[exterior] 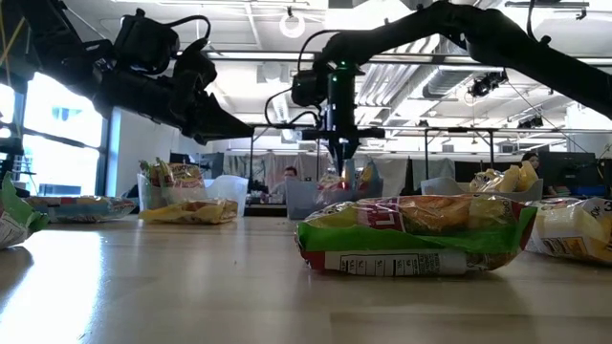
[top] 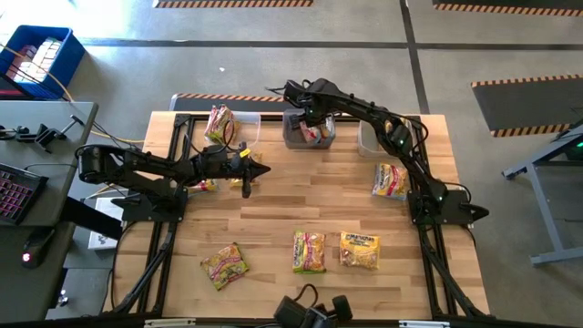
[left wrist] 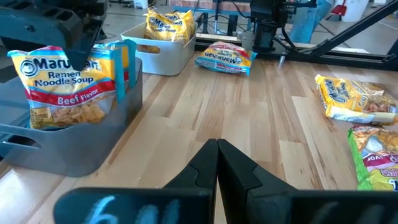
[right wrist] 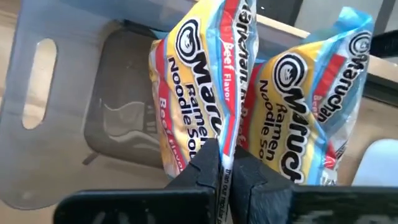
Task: Sort Maruchan noodles
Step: Put the bottom right blue noodle pack into the black bin
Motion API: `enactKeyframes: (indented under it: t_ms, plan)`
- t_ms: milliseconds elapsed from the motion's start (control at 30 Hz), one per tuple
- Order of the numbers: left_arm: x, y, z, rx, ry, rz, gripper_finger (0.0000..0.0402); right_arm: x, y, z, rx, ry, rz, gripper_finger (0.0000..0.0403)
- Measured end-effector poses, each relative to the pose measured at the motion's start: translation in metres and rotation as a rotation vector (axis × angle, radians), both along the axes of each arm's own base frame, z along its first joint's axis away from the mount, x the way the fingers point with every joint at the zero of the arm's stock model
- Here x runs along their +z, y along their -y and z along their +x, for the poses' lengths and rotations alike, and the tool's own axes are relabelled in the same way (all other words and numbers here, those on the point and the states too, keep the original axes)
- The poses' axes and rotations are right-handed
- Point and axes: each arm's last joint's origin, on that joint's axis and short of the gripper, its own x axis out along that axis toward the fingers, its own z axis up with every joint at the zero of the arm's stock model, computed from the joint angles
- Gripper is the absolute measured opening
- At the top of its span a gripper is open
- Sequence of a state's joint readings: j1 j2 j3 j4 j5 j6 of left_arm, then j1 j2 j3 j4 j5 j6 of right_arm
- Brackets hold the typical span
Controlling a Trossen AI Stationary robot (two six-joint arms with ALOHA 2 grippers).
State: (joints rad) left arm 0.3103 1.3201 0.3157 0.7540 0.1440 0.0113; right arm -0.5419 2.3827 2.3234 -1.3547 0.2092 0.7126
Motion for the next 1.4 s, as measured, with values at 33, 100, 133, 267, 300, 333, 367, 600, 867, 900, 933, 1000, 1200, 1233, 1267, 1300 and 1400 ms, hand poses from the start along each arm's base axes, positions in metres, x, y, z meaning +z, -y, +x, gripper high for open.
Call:
enactKeyframes:
  t_ms: [33,100,133,267,300,333,367,600,867,900,933,1000,1200,1233,1267,1300,1400]
  plan:
    - [0.0,0.0,0.0,0.0,0.0,0.0,0.0,0.0,-0.001,0.001,0.003,0.002,0.003,0.0]
    - [0.0,0.0,0.0,0.0,-0.001,0.0,0.0,0.0,-0.003,0.002,0.027,-0.009,-0.007,0.0001]
    - [0.0,0.0,0.0,0.0,-0.001,0.0,0.0,0.001,-0.004,0.002,0.043,-0.023,-0.019,0.0002]
    - [-0.001,0.001,0.0,-0.004,-0.008,-0.002,0.0,0.022,-0.007,-0.004,0.09,-0.03,-0.06,0.0025]
    - [-0.001,0.001,0.0,-0.005,-0.007,-0.001,0.0,0.028,-0.007,-0.006,0.108,-0.027,-0.078,0.0035]
    - [-0.001,0.001,0.0,-0.005,-0.007,-0.001,0.0,0.033,-0.007,-0.007,0.129,-0.024,-0.1,0.0047]
    - [-0.001,0.001,0.0,-0.005,-0.007,-0.001,0.0,0.035,-0.006,-0.007,0.159,-0.021,-0.114,0.0058]
    - [0.0,0.001,0.0,-0.01,-0.001,0.025,0.0,0.029,-0.016,0.022,0.672,0.072,-0.169,0.008]
    - [0.001,0.001,0.0,-0.01,0.004,0.028,0.0,-0.013,0.005,0.026,0.863,-0.05,-0.186,0.001]
    - [0.001,0.001,0.0,-0.01,0.004,0.028,0.0,-0.016,0.008,0.024,0.866,-0.053,-0.171,0.0013]
    - [0.001,0.001,0.0,-0.01,0.004,0.028,0.0,-0.019,0.011,0.022,0.868,-0.052,-0.159,0.0014]
    - [0.001,0.001,0.001,-0.01,0.008,0.03,0.0,-0.025,0.016,0.019,0.864,-0.071,-0.136,0.0009]
    - [0.002,0.001,0.001,-0.009,0.011,0.031,0.0,-0.033,0.023,0.012,0.835,-0.143,-0.11,0.0004]
    - [0.001,0.001,0.001,-0.01,0.01,0.031,0.0,-0.033,0.022,0.011,0.833,-0.151,-0.11,0.0002]
    - [0.001,0.001,0.001,-0.01,0.011,0.031,0.0,-0.033,0.022,0.011,0.831,-0.164,-0.108,0.0001]
    - [0.001,0.001,0.001,-0.009,0.011,0.031,0.0,-0.032,0.022,0.009,0.829,-0.178,-0.104,0.0001]
    - [0.001,0.001,0.001,-0.011,0.009,0.038,0.0,-0.032,0.021,0.008,0.818,-0.216,-0.104,0.0001]
